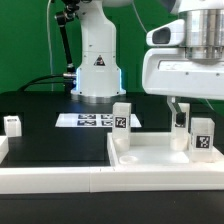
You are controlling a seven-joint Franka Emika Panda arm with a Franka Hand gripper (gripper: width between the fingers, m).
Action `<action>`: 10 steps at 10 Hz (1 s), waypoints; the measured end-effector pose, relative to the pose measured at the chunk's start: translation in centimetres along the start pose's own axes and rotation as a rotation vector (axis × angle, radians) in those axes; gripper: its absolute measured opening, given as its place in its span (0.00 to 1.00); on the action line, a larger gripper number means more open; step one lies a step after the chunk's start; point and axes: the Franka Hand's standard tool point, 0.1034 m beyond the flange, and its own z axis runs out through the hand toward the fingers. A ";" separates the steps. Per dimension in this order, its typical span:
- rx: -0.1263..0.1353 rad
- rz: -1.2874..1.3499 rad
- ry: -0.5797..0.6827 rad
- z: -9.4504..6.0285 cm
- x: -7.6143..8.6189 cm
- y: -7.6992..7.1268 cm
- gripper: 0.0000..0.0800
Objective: Assemble square table
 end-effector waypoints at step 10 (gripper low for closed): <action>-0.003 -0.381 0.035 -0.1 1.1 0.1 0.36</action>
Offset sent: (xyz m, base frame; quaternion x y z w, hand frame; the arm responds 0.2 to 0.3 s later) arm 0.0065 -0.0016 0.0062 0.0200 -0.0186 -0.2074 0.9779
